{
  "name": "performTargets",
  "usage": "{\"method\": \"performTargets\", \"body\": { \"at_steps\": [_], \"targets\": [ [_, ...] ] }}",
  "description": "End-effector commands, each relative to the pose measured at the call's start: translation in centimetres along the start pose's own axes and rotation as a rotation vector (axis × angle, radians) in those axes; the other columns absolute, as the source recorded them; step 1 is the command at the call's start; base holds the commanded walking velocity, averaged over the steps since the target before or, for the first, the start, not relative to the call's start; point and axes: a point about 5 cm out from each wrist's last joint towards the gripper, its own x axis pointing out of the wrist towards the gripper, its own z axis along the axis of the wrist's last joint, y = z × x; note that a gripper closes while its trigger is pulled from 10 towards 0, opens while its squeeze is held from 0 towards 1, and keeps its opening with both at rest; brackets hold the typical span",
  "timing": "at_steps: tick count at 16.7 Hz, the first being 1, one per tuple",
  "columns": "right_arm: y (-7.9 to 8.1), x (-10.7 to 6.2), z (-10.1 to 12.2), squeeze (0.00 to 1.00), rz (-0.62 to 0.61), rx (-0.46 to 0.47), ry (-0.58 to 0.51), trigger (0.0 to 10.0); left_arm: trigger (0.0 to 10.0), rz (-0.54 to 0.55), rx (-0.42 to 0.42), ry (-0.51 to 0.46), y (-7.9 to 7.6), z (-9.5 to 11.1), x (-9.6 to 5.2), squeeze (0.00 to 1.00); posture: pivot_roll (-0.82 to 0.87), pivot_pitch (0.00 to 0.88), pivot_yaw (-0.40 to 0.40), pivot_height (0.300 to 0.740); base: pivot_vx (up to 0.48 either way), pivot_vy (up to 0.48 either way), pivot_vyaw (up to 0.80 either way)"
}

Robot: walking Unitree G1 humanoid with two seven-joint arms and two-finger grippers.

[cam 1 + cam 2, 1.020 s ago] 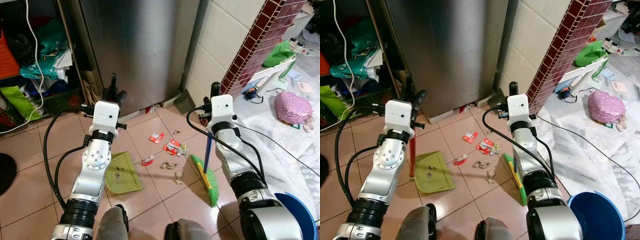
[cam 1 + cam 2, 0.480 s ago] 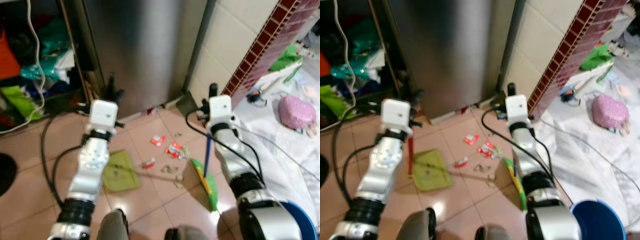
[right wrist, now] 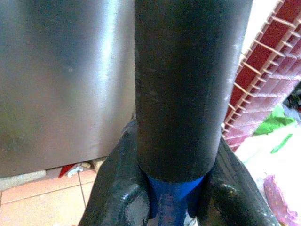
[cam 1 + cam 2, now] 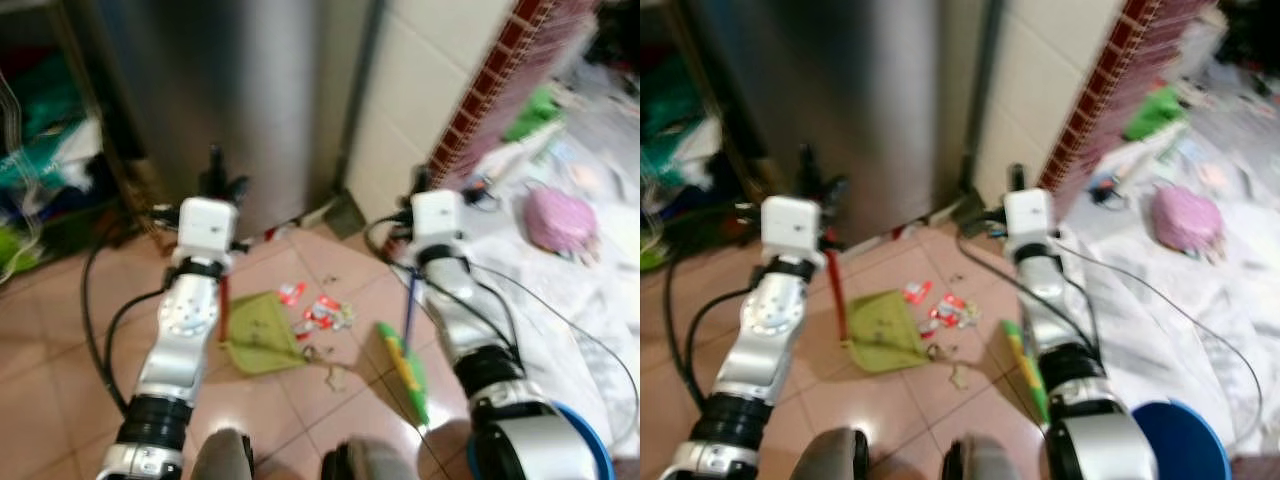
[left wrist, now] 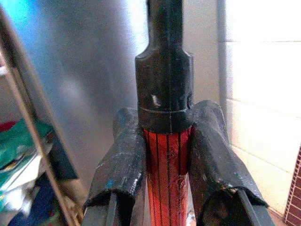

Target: Sweep floor

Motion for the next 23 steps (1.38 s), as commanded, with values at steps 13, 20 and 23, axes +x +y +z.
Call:
{"method": "performTargets", "body": {
  "at_steps": [13,20,23],
  "targets": [
    [-1.9,-0.2,-0.5,0.00,-0.054,-0.017,0.027,10.0,10.0,-0.172,0.045,0.035,-0.8,1.4,-0.7,0.00,0.05,0.149,-0.095,0.740,0.000,0.000,0.00],
    [-1.5,0.0,-0.5,0.36,-0.032,-0.016,0.033,10.0,10.0,-0.172,0.062,0.067,0.2,3.3,-1.9,0.00,0.06,0.150,-0.101,0.740,0.000,0.000,0.00],
    [-1.1,0.1,-0.3,0.00,-0.010,-0.029,0.024,10.0,10.0,-0.148,0.086,0.087,0.7,3.3,-2.3,0.00,0.07,0.155,-0.100,0.740,0.000,0.000,0.00]
  ]
}}
